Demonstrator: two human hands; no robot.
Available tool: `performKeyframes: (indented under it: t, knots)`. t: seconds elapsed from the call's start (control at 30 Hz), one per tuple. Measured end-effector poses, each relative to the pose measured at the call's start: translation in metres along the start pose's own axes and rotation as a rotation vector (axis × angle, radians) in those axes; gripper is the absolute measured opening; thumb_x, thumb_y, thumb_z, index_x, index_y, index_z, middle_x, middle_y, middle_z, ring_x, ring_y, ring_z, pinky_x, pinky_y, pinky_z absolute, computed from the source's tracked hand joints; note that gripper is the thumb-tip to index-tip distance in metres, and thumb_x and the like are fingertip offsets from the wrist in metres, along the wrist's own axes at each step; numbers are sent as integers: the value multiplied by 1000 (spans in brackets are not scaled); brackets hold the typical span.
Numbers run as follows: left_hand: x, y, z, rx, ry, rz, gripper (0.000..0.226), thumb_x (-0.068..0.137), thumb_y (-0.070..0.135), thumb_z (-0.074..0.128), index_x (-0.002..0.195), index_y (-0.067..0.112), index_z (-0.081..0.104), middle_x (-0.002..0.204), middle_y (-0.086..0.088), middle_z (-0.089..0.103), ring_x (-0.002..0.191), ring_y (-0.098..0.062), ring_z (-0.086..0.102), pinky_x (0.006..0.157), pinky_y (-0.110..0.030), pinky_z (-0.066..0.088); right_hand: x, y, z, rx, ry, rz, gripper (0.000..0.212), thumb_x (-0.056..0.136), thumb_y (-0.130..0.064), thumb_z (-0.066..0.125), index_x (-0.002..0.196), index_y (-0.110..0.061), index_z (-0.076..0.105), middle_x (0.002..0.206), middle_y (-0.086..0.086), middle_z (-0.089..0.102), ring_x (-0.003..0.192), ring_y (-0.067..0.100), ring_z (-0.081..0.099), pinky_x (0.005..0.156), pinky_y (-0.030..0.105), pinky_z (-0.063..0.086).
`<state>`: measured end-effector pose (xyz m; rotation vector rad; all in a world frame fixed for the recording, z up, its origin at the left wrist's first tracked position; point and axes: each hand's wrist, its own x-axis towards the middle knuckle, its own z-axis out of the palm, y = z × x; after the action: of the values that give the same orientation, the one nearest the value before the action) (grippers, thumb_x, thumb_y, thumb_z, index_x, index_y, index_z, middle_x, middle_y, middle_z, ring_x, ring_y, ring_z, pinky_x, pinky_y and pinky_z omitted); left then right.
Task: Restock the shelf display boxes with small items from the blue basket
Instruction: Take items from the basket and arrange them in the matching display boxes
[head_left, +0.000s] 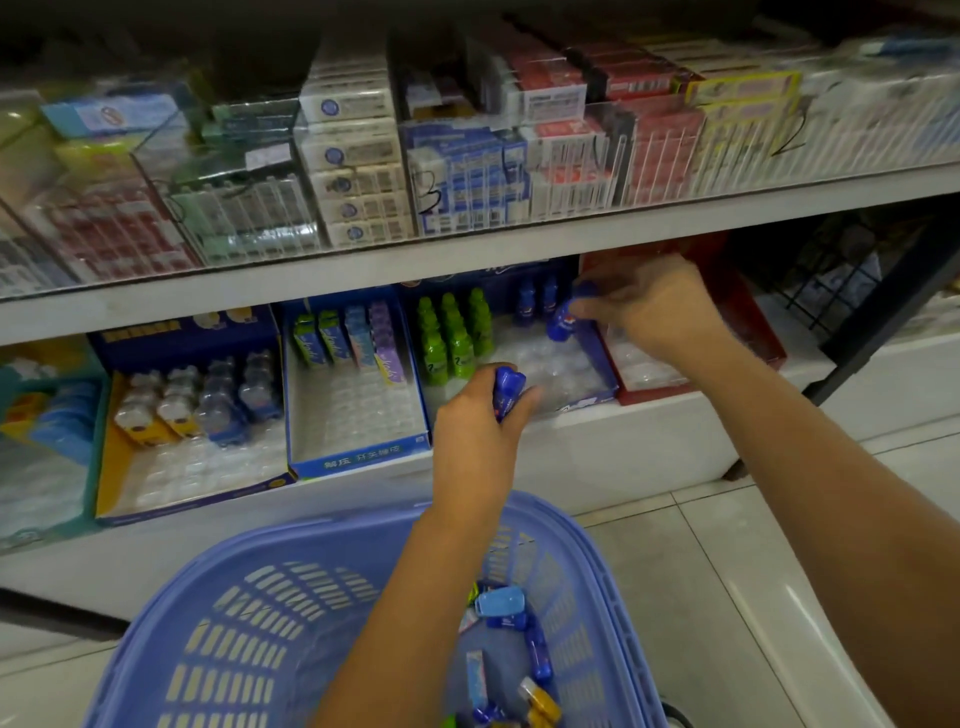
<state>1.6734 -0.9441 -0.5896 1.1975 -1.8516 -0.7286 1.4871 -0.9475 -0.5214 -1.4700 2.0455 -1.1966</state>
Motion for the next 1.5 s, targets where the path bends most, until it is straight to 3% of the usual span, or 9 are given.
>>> performKeyframes:
  t: [0.17, 0.63, 0.73, 0.83, 0.9, 1.0, 1.13, 1.37, 1.5]
  knots:
    - [12, -12, -7, 255, -142, 39, 31, 90, 38, 61, 103, 10, 61, 77, -2, 57, 74, -24, 55, 60, -25, 31, 46, 19, 10, -360, -184, -108, 28, 78, -10, 72, 105, -7, 68, 108, 14, 68, 102, 28, 61, 93, 39, 48]
    - [15, -22, -9, 197, -185, -4, 32, 87, 41, 64, 95, 10, 63, 77, -5, 61, 73, -24, 55, 65, -32, 42, 70, 20, 20, -535, -391, -61, 45, 85, -20, 68, 128, -15, 58, 133, 9, 54, 120, 25, 50, 89, 21, 34]
    - [15, -14, -13, 27, -160, -108, 38, 88, 44, 59, 84, 6, 61, 66, -4, 59, 66, -24, 53, 60, -28, 41, 63, 9, 19, -556, -408, -23, 44, 86, -16, 66, 129, -11, 56, 133, 10, 54, 120, 27, 50, 99, 27, 38]
    - [17, -1, -21, -455, -95, -378, 38, 95, 41, 49, 75, 12, 60, 62, -1, 69, 59, -13, 61, 68, -29, 51, 47, 0, 24, -569, -267, -76, 37, 88, -12, 61, 124, -6, 57, 127, 13, 58, 115, 29, 53, 99, 30, 41]
    - [21, 7, -25, -799, -75, -630, 38, 96, 40, 46, 72, 14, 58, 55, 1, 64, 51, -10, 59, 70, -34, 52, 28, -12, 28, -488, -170, -123, 33, 88, -17, 63, 120, -8, 61, 113, 10, 65, 103, 24, 60, 89, 20, 42]
    - [21, 12, -33, -966, -63, -780, 34, 96, 39, 47, 77, 14, 59, 51, 4, 60, 40, -7, 50, 46, -23, 42, -13, -30, 28, -140, -313, -68, 25, 76, -30, 75, 98, -18, 70, 74, -9, 66, 63, 7, 65, 62, 8, 49]
    - [8, 16, -38, -1232, -204, -719, 41, 97, 38, 45, 99, 2, 63, 78, -10, 68, 63, -16, 65, 49, -23, 51, -60, -43, 30, 177, -571, 62, 45, 61, -39, 82, 98, -23, 63, 81, -1, 71, 68, 17, 71, 61, 22, 57]
    - [-4, 14, -33, -1138, -152, -530, 19, 97, 13, 50, 108, 3, 60, 98, -11, 69, 80, -12, 69, 71, -18, 56, -71, -37, 27, 620, -273, 204, 18, 80, -11, 70, 97, -7, 67, 89, 14, 70, 72, 16, 70, 66, 18, 56]
    - [0, 13, -28, -1070, -141, -471, 24, 96, 14, 51, 118, 6, 58, 107, -10, 68, 93, -16, 68, 77, -20, 55, -62, -36, 28, 534, -175, 140, 11, 79, -9, 71, 90, -9, 70, 80, 7, 71, 66, 8, 69, 62, 13, 54]
